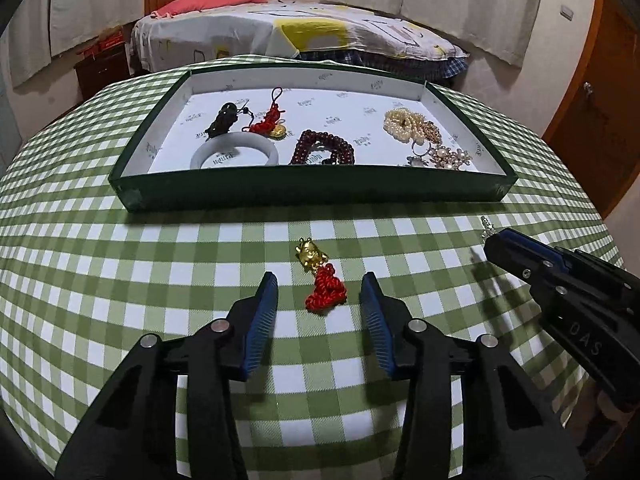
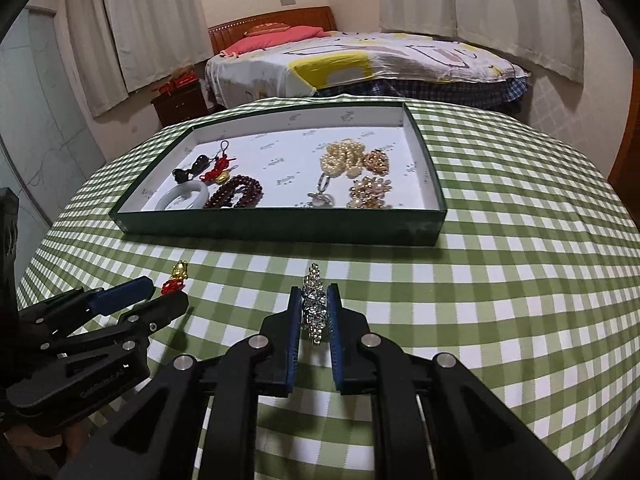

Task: Organize jewelry
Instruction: 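Grasp the gold charm with red tassel with the left tool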

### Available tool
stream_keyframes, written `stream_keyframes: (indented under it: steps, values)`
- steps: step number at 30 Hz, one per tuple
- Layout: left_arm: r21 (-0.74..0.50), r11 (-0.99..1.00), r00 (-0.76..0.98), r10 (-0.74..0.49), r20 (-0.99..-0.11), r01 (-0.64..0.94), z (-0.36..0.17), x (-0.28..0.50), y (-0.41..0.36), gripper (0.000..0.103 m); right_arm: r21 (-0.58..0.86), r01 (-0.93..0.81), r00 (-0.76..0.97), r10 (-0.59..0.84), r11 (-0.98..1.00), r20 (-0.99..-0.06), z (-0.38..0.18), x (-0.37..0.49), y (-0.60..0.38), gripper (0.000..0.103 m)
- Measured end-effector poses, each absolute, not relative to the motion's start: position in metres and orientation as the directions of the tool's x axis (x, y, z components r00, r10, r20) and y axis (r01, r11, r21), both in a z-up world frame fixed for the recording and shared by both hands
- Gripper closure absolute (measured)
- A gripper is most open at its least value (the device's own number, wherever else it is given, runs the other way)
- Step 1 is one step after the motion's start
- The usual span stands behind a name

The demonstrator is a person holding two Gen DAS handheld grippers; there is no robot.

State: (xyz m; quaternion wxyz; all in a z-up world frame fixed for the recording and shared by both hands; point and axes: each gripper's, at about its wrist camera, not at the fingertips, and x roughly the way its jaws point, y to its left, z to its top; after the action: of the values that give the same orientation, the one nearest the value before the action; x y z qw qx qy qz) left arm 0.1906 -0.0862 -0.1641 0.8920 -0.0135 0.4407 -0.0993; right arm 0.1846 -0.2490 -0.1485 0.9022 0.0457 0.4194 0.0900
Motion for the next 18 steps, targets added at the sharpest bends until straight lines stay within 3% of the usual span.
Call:
stream_keyframes:
  steps: [4, 7, 18]
  values:
    - [-0.1, 0.981, 0.594, -0.181, -0.784, 0.167, -0.1652, 0.1929, -0.0889, 0.081, 0.165, -0.121, 0.632, 0.204, 0.979, -0.748, -0.1498, 0.1847, -0.2504, 0.09]
    - [-0.097, 0.98, 0.595, -0.183, -0.782, 0.173, -0.1649, 0.1922, -0.0889, 0.087, 0.168, -0.118, 0.631, 0.204, 0.979, -0.748, -0.1506, 0.1846, -0.2511, 0.09]
    - [-0.102, 0.978, 0.598, -0.194, -0.778, 0.184, -0.1652, 0.1912, -0.0876, 0.092, 0.169, -0.118, 0.629, 0.205, 0.979, -0.75, -0.1512, 0.1843, -0.2513, 0.09]
